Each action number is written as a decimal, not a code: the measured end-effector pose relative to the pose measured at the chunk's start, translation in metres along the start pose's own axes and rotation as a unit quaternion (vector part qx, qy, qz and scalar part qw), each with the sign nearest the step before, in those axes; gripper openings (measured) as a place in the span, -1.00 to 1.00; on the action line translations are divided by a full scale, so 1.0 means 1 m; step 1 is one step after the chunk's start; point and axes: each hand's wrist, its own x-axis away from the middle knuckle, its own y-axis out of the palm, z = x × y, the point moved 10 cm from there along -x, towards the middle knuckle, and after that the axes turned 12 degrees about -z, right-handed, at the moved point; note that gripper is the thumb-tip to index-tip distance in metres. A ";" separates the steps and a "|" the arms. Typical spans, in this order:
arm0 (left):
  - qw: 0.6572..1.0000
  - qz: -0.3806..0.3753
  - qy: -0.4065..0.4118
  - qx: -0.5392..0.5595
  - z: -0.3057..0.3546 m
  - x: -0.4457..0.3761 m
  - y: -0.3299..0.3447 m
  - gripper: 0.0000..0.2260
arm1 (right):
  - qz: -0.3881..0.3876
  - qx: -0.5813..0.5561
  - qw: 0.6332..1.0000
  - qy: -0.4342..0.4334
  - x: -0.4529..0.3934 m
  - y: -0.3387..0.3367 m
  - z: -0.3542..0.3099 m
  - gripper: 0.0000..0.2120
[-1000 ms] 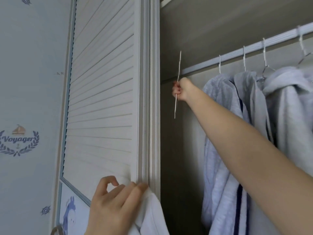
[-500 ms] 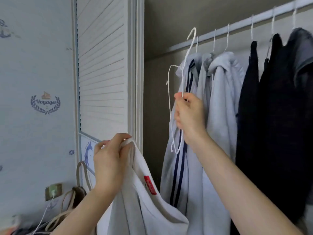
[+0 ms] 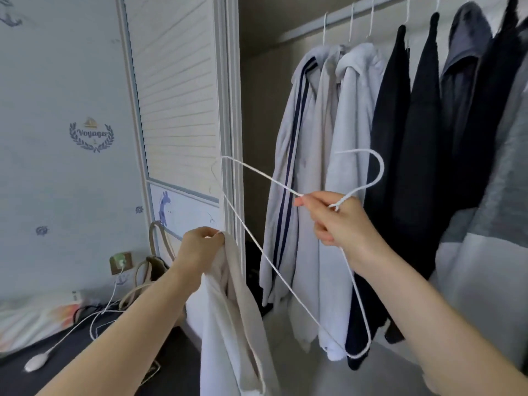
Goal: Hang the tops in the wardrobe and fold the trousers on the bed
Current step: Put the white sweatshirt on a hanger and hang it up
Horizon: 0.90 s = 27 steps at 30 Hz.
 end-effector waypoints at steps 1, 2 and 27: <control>0.999 0.008 0.022 -0.036 0.005 0.001 -0.005 -0.88 | -0.020 -0.005 1.000 0.021 0.006 0.003 0.007 -0.83; 0.997 0.013 0.043 -0.068 0.009 0.002 -0.009 -0.87 | -0.033 -0.009 0.998 0.047 0.013 0.004 0.015 -0.83; 0.738 0.008 0.535 -0.412 0.063 0.102 0.108 -0.94 | -0.108 0.158 0.950 0.248 0.056 0.051 0.087 -0.83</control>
